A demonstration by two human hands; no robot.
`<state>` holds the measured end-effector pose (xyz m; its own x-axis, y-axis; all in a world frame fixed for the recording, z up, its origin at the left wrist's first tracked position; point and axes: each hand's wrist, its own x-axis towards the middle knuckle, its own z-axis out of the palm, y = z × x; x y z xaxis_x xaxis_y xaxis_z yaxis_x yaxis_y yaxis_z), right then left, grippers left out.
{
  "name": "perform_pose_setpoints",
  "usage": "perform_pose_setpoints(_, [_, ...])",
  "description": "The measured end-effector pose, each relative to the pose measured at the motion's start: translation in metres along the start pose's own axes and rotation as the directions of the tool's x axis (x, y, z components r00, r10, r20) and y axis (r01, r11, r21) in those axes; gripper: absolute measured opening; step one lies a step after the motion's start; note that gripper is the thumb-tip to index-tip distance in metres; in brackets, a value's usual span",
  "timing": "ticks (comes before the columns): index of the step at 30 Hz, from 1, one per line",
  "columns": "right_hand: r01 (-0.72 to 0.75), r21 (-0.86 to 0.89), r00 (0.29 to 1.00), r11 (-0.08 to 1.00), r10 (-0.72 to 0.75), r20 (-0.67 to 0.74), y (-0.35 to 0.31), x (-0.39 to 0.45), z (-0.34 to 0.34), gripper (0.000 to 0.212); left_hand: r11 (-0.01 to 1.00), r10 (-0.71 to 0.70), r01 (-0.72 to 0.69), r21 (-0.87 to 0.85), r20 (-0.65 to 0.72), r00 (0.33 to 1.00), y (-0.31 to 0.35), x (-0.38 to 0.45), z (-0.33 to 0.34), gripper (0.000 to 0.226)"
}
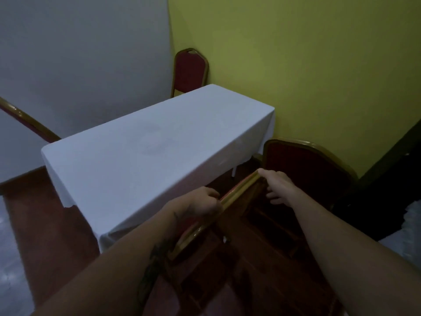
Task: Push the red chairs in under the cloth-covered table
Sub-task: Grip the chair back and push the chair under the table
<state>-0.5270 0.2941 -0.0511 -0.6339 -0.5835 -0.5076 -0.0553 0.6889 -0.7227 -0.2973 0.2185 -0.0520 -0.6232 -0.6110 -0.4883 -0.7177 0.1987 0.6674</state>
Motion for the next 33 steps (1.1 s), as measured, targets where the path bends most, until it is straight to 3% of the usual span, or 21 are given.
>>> perform_pose_setpoints(3, [0.051, -0.108, 0.993, 0.993, -0.063, -0.104, 0.003, 0.010, -0.049, 0.066, 0.991, 0.115, -0.106, 0.085, -0.101, 0.988, 0.046, 0.020, -0.007, 0.049])
perform_pose_setpoints(7, [0.087, -0.321, 0.969, 0.943, -0.154, -0.191, 0.005, 0.023, -0.116, 0.076, 0.971, 0.228, -0.215, 0.109, -0.128, 0.965, 0.107, 0.057, 0.001, 0.046])
perform_pose_setpoints(11, [0.102, -0.516, 0.943, 0.851, -0.248, -0.222, 0.014, 0.053, -0.171, 0.074, 0.942, 0.316, -0.290, 0.166, -0.157, 0.936, 0.169, 0.101, 0.020, 0.042])
perform_pose_setpoints(18, [0.106, -0.585, 0.966, 0.804, -0.222, -0.130, 0.028, 0.127, -0.244, 0.075, 0.912, 0.365, -0.312, 0.266, -0.180, 0.914, 0.263, 0.188, 0.058, 0.040])
perform_pose_setpoints(20, [0.114, -0.611, 0.974, 0.784, -0.210, -0.088, 0.031, 0.144, -0.257, 0.075, 0.912, 0.342, -0.278, 0.301, -0.187, 0.921, 0.280, 0.210, 0.068, 0.049])
perform_pose_setpoints(27, [0.233, -0.515, 0.973, 0.825, -0.199, 0.120, 0.033, 0.192, -0.266, 0.074, 0.800, 0.367, -0.294, 0.523, -0.041, 0.929, 0.313, 0.272, 0.092, 0.069])
perform_pose_setpoints(30, [0.243, -0.538, 0.969, 0.807, -0.179, 0.170, 0.042, 0.200, -0.256, 0.056, 0.642, 0.351, -0.292, 0.709, 0.066, 0.934, 0.313, 0.293, 0.096, 0.051])
perform_pose_setpoints(33, [0.255, -0.559, 0.967, 0.789, -0.210, 0.144, 0.047, 0.207, -0.250, 0.044, 0.579, 0.399, -0.286, 0.763, 0.041, 0.916, 0.313, 0.305, 0.091, 0.020])
